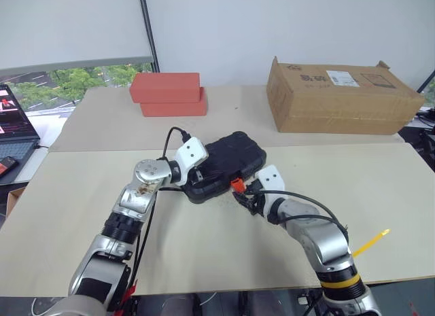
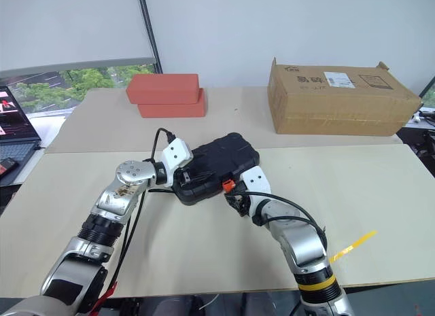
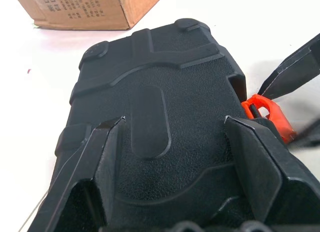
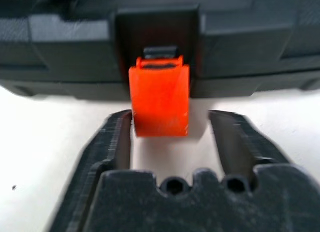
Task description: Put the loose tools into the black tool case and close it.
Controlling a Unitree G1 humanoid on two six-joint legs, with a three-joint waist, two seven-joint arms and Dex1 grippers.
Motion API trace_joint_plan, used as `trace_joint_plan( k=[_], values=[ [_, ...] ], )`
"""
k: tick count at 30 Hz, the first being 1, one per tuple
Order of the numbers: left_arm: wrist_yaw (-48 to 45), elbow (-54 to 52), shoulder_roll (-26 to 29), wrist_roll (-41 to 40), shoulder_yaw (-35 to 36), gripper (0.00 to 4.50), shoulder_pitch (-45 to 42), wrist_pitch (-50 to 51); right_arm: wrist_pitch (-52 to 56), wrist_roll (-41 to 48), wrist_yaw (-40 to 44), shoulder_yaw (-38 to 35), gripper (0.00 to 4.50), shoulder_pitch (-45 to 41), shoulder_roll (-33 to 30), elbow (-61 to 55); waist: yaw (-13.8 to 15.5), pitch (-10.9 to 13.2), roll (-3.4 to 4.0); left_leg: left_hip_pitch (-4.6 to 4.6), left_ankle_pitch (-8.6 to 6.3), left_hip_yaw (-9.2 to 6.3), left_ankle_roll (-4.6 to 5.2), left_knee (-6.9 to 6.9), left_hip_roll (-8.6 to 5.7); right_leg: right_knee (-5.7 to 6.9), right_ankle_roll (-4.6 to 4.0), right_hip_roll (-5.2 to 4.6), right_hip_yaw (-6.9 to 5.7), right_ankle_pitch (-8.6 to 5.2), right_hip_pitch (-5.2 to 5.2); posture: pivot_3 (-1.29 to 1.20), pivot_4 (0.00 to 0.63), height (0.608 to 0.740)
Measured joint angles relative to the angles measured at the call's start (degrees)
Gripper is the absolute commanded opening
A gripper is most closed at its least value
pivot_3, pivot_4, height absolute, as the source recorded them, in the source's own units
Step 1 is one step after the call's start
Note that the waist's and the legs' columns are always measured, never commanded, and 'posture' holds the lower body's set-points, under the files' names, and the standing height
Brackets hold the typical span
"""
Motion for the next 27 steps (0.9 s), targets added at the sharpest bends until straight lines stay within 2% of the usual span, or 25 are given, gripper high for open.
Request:
trace_joint_plan(
  k=[1, 2, 15, 27],
  values=[
    [0.04, 0.0, -0.04, 0.0, 0.0, 3.4, 0.0, 0.0, 0.12, -0.08, -0.09, 0.46, 1.26, -0.09, 0.15, 0.0, 0.02, 0.0, 0.0, -0.01, 0.0, -0.01, 0.0, 0.0, 0.0, -0.01, 0.0, 0.0, -0.01, 0.0, 0.0, 0.0, 0.15, 0.711],
    [0.06, 0.01, -0.05, 0.0, -0.01, 3.4, 0.01, 0.0, 0.16, -0.11, -0.17, 0.57, 1.16, -0.11, 0.14, -0.02, 0.02, 0.0, 0.0, -0.01, 0.0, -0.01, 0.0, 0.0, 0.0, -0.02, 0.0, 0.0, -0.01, 0.0, 0.0, 0.0, 0.15, 0.711],
    [0.05, -0.08, -0.11, 0.01, -0.03, 3.4, 0.12, -0.04, -0.83, -0.43, 0.93, 0.74, 1.16, -0.44, -1.46, -0.35, 0.0, 0.01, 0.0, -0.11, -0.02, -0.02, 0.02, -0.02, 0.0, -0.08, 0.01, 0.0, -0.02, -0.01, -0.08, 0.0, 0.15, 0.711],
    [-0.48, 0.0, 0.05, 0.15, -0.14, 3.4, 0.28, -0.45, -13.26, -1.15, 3.5, 0.33, 1.16, -0.04, -0.82, 5.03, -0.1, 0.02, -0.01, -0.19, -0.03, -0.03, 0.05, -0.1, 0.03, -0.43, 0.03, 0.07, -0.07, 0.01, -0.04, 0.0, 0.15, 0.711]
  ],
)
